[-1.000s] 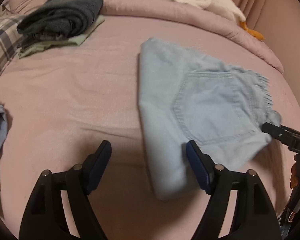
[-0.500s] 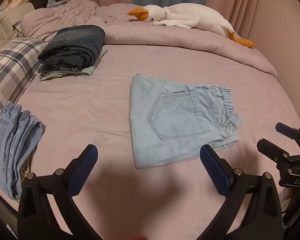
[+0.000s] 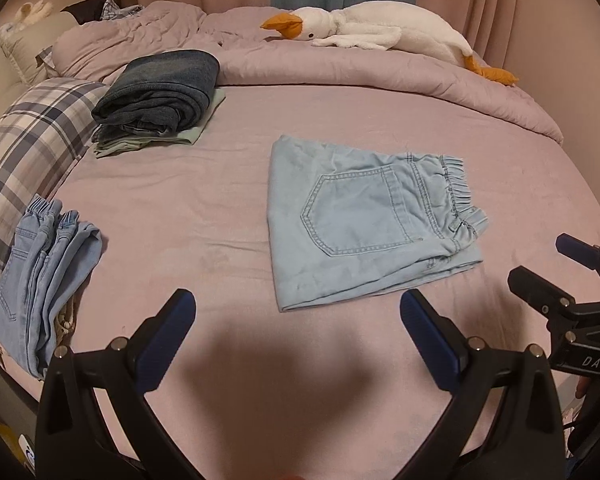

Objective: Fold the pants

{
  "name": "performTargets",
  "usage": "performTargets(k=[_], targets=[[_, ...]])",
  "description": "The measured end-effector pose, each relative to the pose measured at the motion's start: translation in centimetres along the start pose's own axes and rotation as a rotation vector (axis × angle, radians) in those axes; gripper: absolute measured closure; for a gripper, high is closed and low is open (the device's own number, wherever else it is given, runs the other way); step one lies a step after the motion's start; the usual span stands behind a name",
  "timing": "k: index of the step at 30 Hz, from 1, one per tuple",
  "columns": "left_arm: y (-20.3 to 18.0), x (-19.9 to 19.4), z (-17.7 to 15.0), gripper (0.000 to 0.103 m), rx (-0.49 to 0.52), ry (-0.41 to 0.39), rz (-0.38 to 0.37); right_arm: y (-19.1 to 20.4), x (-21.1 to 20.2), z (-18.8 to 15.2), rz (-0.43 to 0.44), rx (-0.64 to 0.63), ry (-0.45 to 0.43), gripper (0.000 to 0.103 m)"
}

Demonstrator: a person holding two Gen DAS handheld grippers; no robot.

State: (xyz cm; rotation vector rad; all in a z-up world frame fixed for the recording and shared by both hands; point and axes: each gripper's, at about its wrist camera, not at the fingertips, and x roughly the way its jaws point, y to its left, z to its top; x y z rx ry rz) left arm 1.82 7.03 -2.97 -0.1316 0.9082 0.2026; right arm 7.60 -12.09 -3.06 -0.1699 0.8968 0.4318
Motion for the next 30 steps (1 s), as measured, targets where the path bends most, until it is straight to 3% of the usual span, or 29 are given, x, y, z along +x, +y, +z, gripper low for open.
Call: performTargets(k=[30], targets=[[-1.1, -1.1, -0.5, 0.001, 0.006, -0.003, -0.013, 0.8, -1.0, -0.3, 0.006, 0.016, -0.007, 0.001]])
